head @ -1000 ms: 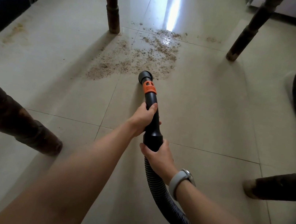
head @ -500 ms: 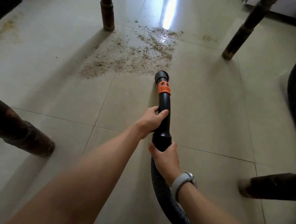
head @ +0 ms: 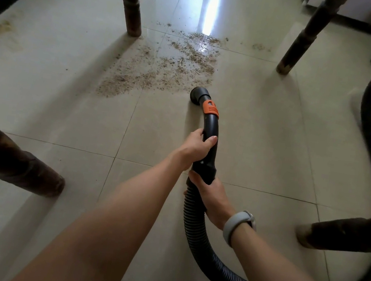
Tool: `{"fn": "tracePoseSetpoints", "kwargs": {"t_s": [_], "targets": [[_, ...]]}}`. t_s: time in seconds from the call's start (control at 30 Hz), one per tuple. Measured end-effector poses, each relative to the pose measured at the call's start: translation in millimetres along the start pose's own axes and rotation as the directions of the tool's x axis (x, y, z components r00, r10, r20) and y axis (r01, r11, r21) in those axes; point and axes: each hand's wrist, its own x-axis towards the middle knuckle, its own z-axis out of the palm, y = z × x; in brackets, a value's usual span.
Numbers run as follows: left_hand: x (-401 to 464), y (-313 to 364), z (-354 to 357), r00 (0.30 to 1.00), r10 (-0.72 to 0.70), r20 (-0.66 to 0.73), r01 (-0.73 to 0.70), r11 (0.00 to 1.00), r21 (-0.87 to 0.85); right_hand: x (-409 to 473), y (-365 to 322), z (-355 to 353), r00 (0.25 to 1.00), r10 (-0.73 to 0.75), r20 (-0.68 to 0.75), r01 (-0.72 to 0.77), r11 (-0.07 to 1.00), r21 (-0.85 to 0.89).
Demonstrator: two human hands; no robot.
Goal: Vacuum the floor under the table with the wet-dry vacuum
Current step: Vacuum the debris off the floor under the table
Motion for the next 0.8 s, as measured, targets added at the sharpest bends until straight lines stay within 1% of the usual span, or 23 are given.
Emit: {"fn": "tracePoseSetpoints", "kwargs": {"t_s": [0.1, 0.27, 0.43, 0.7, 0.8], "targets": [[-1.1, -1.8, -11.1, 1.0, -0.006, -0.008, 0.006, 1.0, -0.031, 1.5, -1.2, 6.8, 0.998, 0.037, 0.056, -0.039, 0.999, 0.034], [-6.8, -9.9, -35.1, 0.999, -0.03, -0.023, 0.029, 0.998, -0.063, 3.7, 2.6, 25.7, 0.991, 0.082, 0.102, -0.085, 0.996, 0.03], [-12.1, -11.8, -59.3, 0.996, -0.022, -0.081, 0.015, 0.996, -0.082, 5.9, -0.1, 48.6, 0.985, 0.08, 0.154, -0.084, 0.996, 0.015], [-31.9, -23.9, -82.9, 0.994, -0.064, -0.086, 0.052, 0.989, -0.139, -6.2, 4.5, 67.1, 0.974, 0.098, 0.205, -0.082, 0.993, -0.086], [-42.4, -30.7, -90.1, 0.994, -0.084, -0.064, 0.073, 0.986, -0.153, -15.5, 7.4, 72.8, 0.978, 0.083, 0.193, -0.049, 0.983, -0.174]]}}
